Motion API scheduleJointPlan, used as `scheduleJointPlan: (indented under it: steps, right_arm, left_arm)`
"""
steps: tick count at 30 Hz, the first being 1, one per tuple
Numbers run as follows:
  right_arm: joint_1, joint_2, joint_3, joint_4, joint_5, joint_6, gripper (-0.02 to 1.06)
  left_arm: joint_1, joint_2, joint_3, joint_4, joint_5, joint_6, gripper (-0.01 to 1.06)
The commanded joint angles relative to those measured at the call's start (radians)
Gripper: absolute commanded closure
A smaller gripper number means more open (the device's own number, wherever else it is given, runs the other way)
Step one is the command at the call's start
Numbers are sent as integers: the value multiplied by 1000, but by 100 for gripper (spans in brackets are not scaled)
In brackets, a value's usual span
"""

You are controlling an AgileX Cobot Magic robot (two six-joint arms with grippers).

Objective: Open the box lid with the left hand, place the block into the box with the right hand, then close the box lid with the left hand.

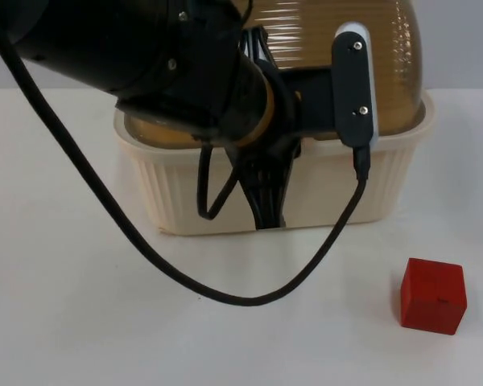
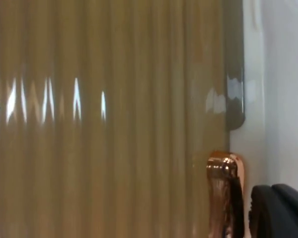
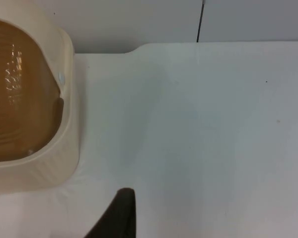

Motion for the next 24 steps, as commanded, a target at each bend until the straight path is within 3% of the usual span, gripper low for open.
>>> scheduleJointPlan:
  steps: [1, 4, 17, 24]
  right_arm:
    - [5, -5, -4, 1, -3, -7, 0]
    - [5, -5, -4, 1, -3, -7, 0]
    - [5, -5, -4, 1, -3, -7, 0]
    - [5, -5, -4, 1, -3, -7, 0]
  left_arm:
    - [1, 2, -6, 77, 65, -92, 105]
    - [1, 2, -6, 139, 88, -173, 105]
    - [-1, -2, -6, 152, 115, -206, 105]
    - [-1, -29, -6, 175, 54, -185, 105]
